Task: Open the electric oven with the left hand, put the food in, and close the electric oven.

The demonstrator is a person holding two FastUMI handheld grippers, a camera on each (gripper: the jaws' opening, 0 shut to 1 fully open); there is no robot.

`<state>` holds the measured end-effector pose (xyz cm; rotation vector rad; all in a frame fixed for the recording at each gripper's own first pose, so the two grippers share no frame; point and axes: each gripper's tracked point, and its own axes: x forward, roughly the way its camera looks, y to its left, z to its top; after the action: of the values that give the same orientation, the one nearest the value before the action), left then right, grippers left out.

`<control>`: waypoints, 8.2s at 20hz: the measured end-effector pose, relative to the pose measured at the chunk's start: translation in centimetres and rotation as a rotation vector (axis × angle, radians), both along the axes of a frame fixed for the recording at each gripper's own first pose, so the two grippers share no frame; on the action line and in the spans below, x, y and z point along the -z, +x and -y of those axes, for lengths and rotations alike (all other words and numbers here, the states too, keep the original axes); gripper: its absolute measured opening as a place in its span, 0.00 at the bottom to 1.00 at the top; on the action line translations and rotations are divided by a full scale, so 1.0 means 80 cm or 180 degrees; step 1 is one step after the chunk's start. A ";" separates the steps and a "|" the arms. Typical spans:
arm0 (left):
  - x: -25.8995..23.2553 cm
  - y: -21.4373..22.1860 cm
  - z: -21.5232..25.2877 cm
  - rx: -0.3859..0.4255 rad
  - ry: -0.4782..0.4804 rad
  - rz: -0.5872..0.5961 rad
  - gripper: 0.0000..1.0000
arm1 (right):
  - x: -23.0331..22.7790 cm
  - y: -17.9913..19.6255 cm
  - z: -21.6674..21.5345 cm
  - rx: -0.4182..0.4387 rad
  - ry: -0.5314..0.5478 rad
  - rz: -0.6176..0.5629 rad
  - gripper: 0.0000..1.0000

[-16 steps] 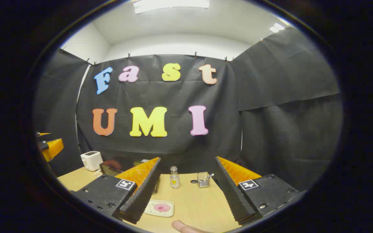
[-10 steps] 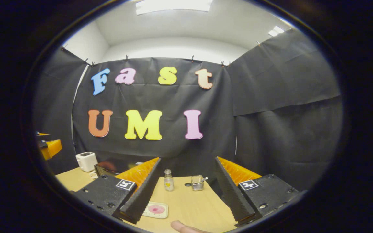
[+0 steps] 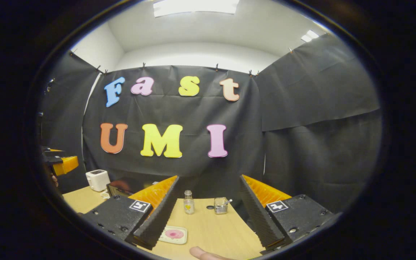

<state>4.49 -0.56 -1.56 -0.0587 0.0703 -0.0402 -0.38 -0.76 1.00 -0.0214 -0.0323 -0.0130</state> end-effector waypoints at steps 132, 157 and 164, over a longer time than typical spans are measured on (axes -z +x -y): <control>0.119 0.031 -0.035 -0.0178 0.0046 -0.0018 0.95 | 0.549 0.187 -0.110 -0.1093 0.2069 -0.3452 0.04; 0.134 -0.028 -0.074 -0.0055 0.0170 0.0008 0.93 | 0.377 0.168 -0.225 -0.1600 0.2006 -0.2930 0.04; 0.147 -0.047 -0.117 -0.0163 0.0178 -0.0016 0.94 | 0.400 0.184 -0.329 -0.1646 0.1870 -0.2995 0.00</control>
<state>0.76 8.80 -13.33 -0.0048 0.0749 0.0130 14.33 25.54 -30.99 0.5685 0.9071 0.5041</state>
